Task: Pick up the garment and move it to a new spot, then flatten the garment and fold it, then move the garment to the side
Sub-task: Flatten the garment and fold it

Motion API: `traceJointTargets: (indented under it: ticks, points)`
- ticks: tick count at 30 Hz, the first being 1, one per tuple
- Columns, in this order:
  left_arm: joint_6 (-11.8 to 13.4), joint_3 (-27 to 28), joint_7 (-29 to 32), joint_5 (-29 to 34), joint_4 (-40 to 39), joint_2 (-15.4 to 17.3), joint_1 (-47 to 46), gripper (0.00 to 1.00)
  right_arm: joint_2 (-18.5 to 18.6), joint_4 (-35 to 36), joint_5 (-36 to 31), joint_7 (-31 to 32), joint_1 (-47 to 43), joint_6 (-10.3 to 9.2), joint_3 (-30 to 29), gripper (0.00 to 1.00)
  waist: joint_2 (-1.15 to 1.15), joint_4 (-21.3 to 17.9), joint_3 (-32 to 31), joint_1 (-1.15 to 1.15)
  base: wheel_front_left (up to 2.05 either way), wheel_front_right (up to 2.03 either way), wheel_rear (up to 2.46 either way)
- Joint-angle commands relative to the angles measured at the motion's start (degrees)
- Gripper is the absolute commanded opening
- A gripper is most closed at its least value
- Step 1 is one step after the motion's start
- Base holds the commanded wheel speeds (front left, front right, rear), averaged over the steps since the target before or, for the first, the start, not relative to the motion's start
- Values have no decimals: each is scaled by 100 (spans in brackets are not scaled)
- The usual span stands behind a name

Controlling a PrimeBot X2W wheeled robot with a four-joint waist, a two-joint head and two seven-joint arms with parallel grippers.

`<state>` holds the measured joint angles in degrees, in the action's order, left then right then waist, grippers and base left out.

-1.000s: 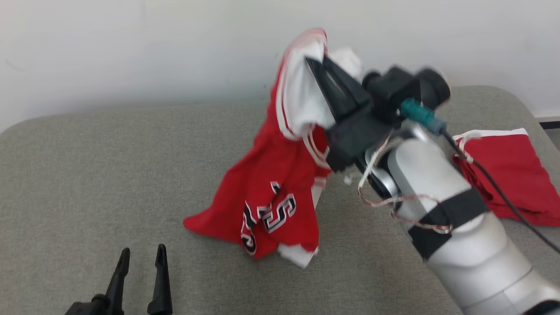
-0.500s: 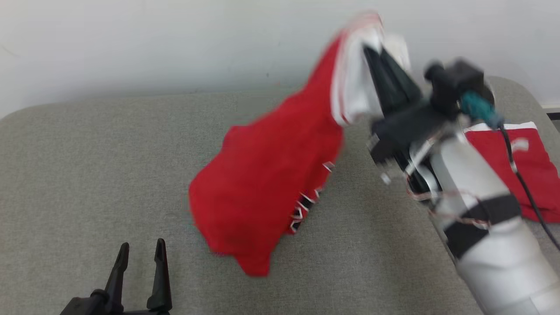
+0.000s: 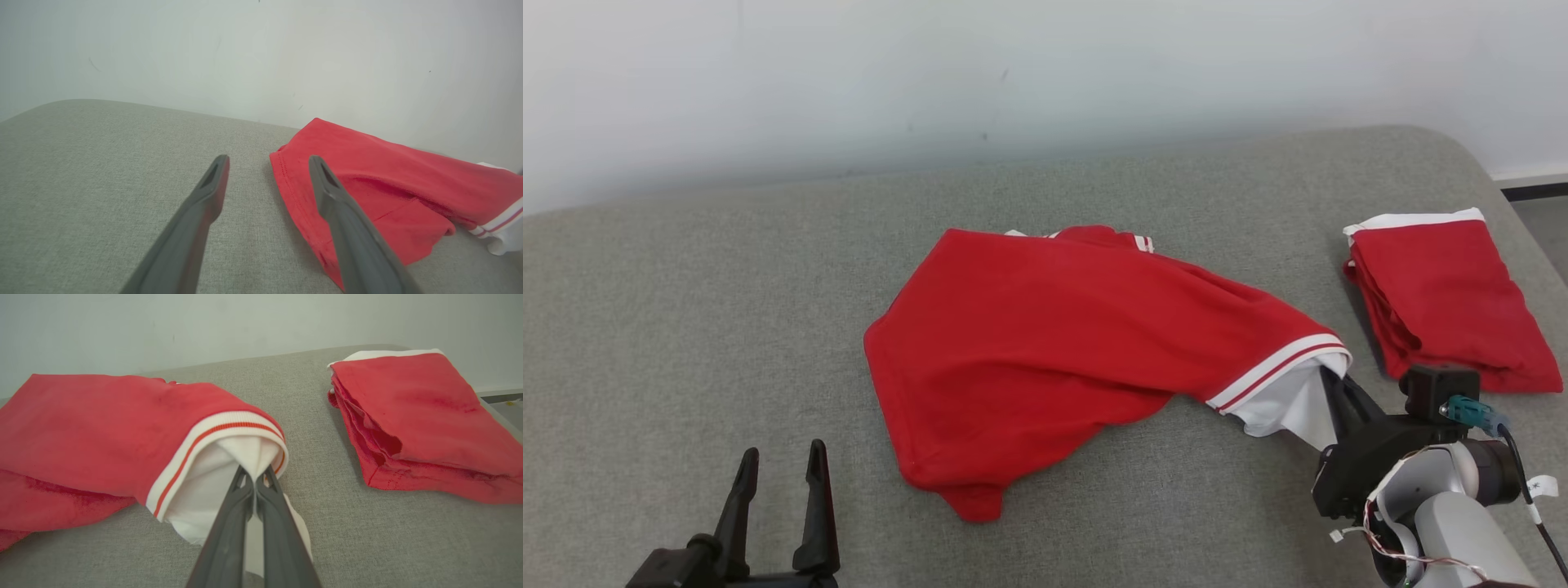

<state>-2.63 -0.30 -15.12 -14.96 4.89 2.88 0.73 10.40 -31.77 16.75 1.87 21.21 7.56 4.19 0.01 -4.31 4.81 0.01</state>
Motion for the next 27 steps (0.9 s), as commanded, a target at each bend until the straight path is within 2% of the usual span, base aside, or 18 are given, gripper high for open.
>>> traceJointTargets:
  ticks: [1, 5, 14, 17, 21, 22, 23, 24, 27]
  points:
    - [-26, 26, -2, -6, 17, 2, -20, 100, -29, 120, -42, 32, -28, -17, -26, 0, -1, -17, -23, -1, 0, 0, 0]
    - [-32, 13, -2, -6, 70, 2, 61, 100, -248, 936, 53, 535, -488, -17, -94, 0, -1, -24, -138, -1, 0, 0, 0]
    - [-51, 53, -2, 28, 39, 1, 200, 100, -587, 3468, 777, 1962, -1654, -17, -495, 0, -1, -72, -279, -1, 0, 0, 0]
    - [-31, 46, -2, 4, 26, 1, 209, 100, -559, 3684, 571, 2390, -1929, -16, -643, 0, -1, -132, -261, -1, 0, 0, 0]
    - [-29, 20, -2, -10, 31, 2, 154, 100, -406, 3264, 84, 2573, -1869, -17, -646, 0, -1, -179, -206, -1, 0, 0, 0]
    - [-38, 0, -1, -6, 36, 1, 127, 100, -367, 3076, -68, 2491, -1773, -16, -636, 30, -1, -183, -190, -1, 0, 0, 0]
    - [-52, -24, -2, 7, 49, 1, 102, 100, -304, 2843, -258, 2404, -1689, -17, -621, 97, -1, -177, -175, -1, 0, 0, 0]
    - [-59, -41, -1, 21, 63, 2, 79, 100, -295, 2627, -385, 2256, -1582, -17, -651, 100, -1, -167, -164, -1, 0, 0, 0]
    - [-71, -119, -1, 32, 94, 4, 21, 100, -297, 2003, -797, 1748, -1249, -16, -680, 100, -1, -98, -132, -1, 0, 0, 0]
